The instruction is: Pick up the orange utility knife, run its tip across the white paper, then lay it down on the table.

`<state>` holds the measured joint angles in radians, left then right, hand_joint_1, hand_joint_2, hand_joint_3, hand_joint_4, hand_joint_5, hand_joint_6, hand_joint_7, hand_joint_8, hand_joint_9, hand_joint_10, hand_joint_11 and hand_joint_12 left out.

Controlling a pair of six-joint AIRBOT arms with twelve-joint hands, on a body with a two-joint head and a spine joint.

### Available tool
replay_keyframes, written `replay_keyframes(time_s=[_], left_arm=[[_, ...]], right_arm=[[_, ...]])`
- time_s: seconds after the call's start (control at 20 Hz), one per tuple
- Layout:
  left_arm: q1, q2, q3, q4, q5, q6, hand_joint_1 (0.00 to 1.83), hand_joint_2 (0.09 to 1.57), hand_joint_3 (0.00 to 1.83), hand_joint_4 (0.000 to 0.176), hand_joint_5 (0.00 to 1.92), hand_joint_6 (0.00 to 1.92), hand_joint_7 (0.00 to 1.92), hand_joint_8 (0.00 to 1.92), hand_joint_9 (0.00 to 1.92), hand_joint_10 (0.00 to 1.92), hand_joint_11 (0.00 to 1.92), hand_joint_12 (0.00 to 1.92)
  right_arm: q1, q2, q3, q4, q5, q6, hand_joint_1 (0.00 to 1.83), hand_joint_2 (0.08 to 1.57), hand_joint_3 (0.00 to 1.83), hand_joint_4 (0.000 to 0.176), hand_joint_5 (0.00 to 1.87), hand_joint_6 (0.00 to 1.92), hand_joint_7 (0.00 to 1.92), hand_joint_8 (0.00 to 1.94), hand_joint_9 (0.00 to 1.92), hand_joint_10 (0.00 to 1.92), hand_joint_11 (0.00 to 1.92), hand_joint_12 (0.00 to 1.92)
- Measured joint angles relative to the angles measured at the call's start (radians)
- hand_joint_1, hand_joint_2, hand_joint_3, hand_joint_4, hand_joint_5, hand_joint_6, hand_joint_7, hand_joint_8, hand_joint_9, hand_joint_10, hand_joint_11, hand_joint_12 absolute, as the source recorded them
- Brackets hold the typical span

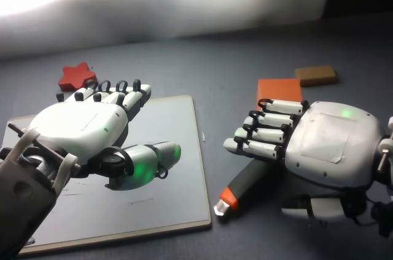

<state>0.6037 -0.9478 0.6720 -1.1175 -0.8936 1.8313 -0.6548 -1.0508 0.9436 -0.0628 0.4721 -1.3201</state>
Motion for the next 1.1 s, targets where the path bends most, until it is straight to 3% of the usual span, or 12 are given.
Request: replay_keyframes(time_s=[0.1, 0.2, 0.3, 0.4, 0.45, 0.5, 0.55, 0.6, 0.7, 0.8, 0.85, 1.1], left_arm=[[0.000, 0.000, 0.000, 0.000, 0.000, 0.000, 0.03, 1.27, 0.00, 0.000, 0.05, 0.00, 0.12, 0.00, 0.13, 0.00, 0.00, 0.59], [0.000, 0.000, -0.002, 0.000, -0.002, -0.003, 0.05, 1.27, 0.00, 0.000, 0.08, 0.01, 0.15, 0.01, 0.16, 0.01, 0.00, 0.66], [0.000, -0.002, -0.007, 0.000, -0.003, -0.004, 0.08, 1.29, 0.00, 0.000, 0.26, 0.06, 0.34, 0.04, 0.32, 0.06, 0.00, 0.98], [-0.005, -0.002, -0.013, 0.000, -0.003, -0.005, 0.20, 1.30, 0.00, 0.000, 0.52, 0.05, 0.66, 0.09, 0.55, 0.35, 0.02, 1.44], [-0.013, -0.002, -0.016, -0.005, -0.003, -0.006, 0.26, 1.31, 0.00, 0.000, 0.67, 0.11, 0.69, 0.57, 0.54, 0.97, 0.14, 1.69], [-0.018, -0.002, -0.022, -0.004, -0.008, -0.011, 0.26, 1.31, 0.00, 0.000, 0.67, 0.11, 0.69, 0.57, 0.54, 0.97, 0.14, 1.69], [-0.029, -0.002, -0.033, -0.003, -0.008, -0.020, 0.31, 1.35, 0.00, 0.000, 0.70, 0.83, 0.71, 1.44, 0.64, 1.67, 0.39, 1.91], [-0.037, -0.002, -0.039, -0.002, -0.005, -0.023, 0.33, 1.36, 0.00, 0.000, 0.72, 1.19, 0.77, 1.64, 0.72, 1.86, 0.52, 1.92], [-0.056, -0.002, -0.039, -0.001, -0.005, -0.024, 0.30, 1.42, 0.02, 0.000, 0.85, 1.51, 1.03, 1.74, 0.98, 1.92, 0.78, 1.92], [-0.067, -0.002, -0.039, 0.003, -0.005, -0.024, 0.33, 1.46, 0.02, 0.000, 0.90, 1.66, 1.17, 1.76, 1.14, 1.92, 0.93, 1.92], [-0.074, -0.002, -0.043, -0.005, -0.004, -0.024, 0.40, 1.51, 0.03, 0.000, 1.07, 1.90, 1.32, 1.85, 1.35, 1.92, 1.21, 1.92], [-0.098, -0.002, -0.065, 0.003, -0.008, -0.016, 0.49, 1.51, 0.01, 0.000, 1.09, 1.92, 1.28, 1.92, 1.34, 1.92, 1.28, 1.92]], right_arm=[[0.000, 0.026, -0.030, 0.001, 0.002, 0.000, 0.42, 1.07, 0.00, 0.000, 0.00, 0.00, 0.04, 0.00, 0.04, 0.09, 0.00, 0.40], [0.005, 0.050, -0.064, 0.002, 0.002, -0.001, 0.21, 1.11, 0.01, 0.000, 0.07, 0.02, 0.12, 0.01, 0.13, 0.08, 0.00, 0.50], [0.017, 0.076, -0.099, 0.000, 0.005, -0.002, 0.11, 1.15, 0.01, 0.000, 0.32, 0.08, 0.37, 0.04, 0.31, 0.16, 0.00, 1.03], [0.042, 0.114, -0.144, 0.000, -0.006, 0.013, 0.06, 1.23, 0.00, 0.000, 0.48, 0.42, 0.64, 0.16, 0.30, 0.90, 0.00, 1.57], [0.055, 0.134, -0.166, -0.001, -0.024, 0.037, 0.09, 1.25, 0.00, 0.000, 0.50, 0.93, 0.63, 0.85, 0.42, 1.32, 0.15, 1.80], [0.068, 0.153, -0.185, -0.001, -0.045, 0.061, 0.09, 1.25, 0.00, 0.000, 0.50, 0.93, 0.63, 0.85, 0.42, 1.32, 0.15, 1.80], [0.082, 0.178, -0.208, 0.000, -0.074, 0.085, 0.01, 1.31, 0.02, 0.000, 0.67, 1.28, 0.84, 1.27, 0.69, 1.55, 0.44, 1.91], [0.091, 0.197, -0.225, 0.013, -0.100, 0.092, 0.00, 1.34, 0.01, 0.000, 0.75, 1.34, 0.94, 1.33, 0.80, 1.64, 0.57, 1.92], [0.116, 0.240, -0.260, 0.045, -0.142, 0.093, 0.00, 1.41, 0.02, 0.000, 0.94, 1.66, 1.12, 1.68, 1.07, 1.91, 0.95, 1.92], [0.129, 0.272, -0.283, 0.068, -0.163, 0.093, 0.00, 1.50, 0.04, 0.000, 1.02, 1.74, 1.18, 1.72, 1.14, 1.92, 1.08, 1.92], [0.139, 0.299, -0.297, 0.089, -0.182, 0.093, 0.23, 1.57, 0.04, 0.000, 1.01, 1.90, 1.20, 1.81, 1.20, 1.92, 1.19, 1.92], [0.148, 0.378, -0.335, 0.146, -0.228, 0.092, 0.36, 1.57, 0.02, 0.000, 0.97, 1.92, 1.20, 1.83, 1.21, 1.92, 1.21, 1.92]])
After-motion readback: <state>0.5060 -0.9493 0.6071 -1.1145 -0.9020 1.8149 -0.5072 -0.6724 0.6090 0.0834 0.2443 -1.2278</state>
